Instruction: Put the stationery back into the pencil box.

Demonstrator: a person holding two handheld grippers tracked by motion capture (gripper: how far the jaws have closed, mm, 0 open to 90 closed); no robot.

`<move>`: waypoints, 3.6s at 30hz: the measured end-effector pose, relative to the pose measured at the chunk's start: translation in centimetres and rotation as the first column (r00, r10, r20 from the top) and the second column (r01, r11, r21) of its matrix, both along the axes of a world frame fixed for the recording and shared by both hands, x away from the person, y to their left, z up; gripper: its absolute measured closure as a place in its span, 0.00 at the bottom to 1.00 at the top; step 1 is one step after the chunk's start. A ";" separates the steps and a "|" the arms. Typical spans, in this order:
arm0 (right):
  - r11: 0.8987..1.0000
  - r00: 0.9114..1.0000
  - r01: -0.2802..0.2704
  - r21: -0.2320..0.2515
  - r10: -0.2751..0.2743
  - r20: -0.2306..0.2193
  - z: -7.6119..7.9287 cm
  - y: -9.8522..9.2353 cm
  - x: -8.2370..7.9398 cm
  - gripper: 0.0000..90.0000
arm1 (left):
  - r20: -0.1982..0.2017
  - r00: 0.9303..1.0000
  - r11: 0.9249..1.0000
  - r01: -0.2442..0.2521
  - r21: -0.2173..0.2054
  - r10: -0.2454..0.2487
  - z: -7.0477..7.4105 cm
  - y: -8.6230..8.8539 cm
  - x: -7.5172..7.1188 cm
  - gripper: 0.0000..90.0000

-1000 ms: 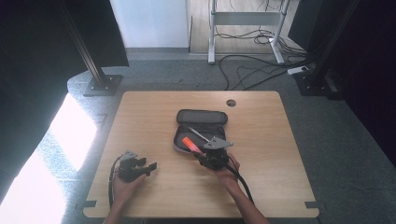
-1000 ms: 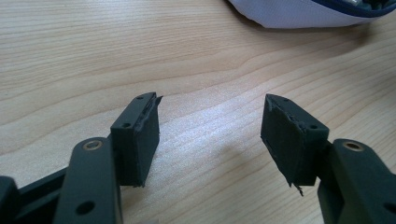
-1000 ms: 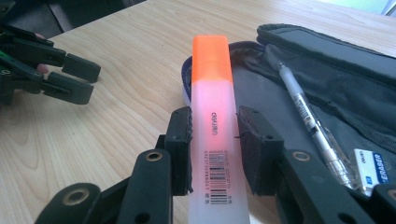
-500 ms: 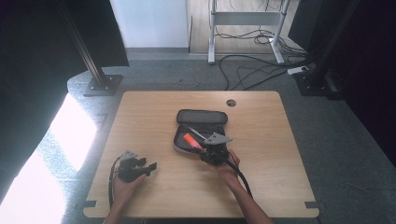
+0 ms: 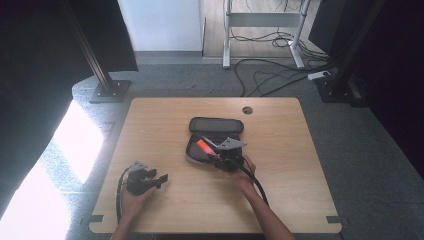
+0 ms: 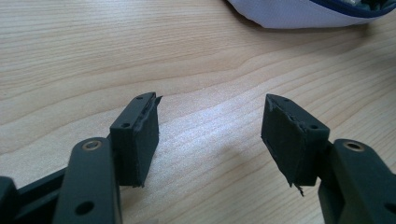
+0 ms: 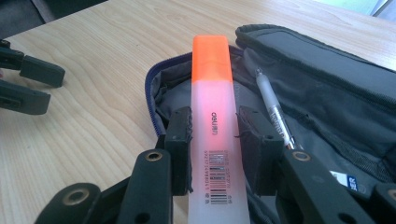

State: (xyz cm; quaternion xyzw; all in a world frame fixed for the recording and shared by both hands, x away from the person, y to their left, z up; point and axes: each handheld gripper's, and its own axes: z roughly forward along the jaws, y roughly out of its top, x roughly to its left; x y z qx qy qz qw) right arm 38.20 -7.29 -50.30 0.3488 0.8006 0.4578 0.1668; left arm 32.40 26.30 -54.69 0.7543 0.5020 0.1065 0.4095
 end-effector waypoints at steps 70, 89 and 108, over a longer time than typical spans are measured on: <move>0.998 0.997 0.000 -0.066 -0.005 -0.070 -1.6 1.5 4.1 0.50 | -0.007 1.000 1.000 -0.003 -0.019 0.003 0.0 0.1 0.1 0.41; 0.999 1.000 0.029 0.045 -0.028 -0.008 0.3 -0.9 0.0 0.42 | -0.008 1.000 1.000 0.000 -0.023 0.000 0.0 0.1 0.0 0.40; 0.993 0.997 0.076 0.093 -0.077 0.011 -0.3 -5.8 -4.0 0.42 | -0.006 1.000 1.000 0.000 -0.019 0.000 0.0 0.0 0.0 0.40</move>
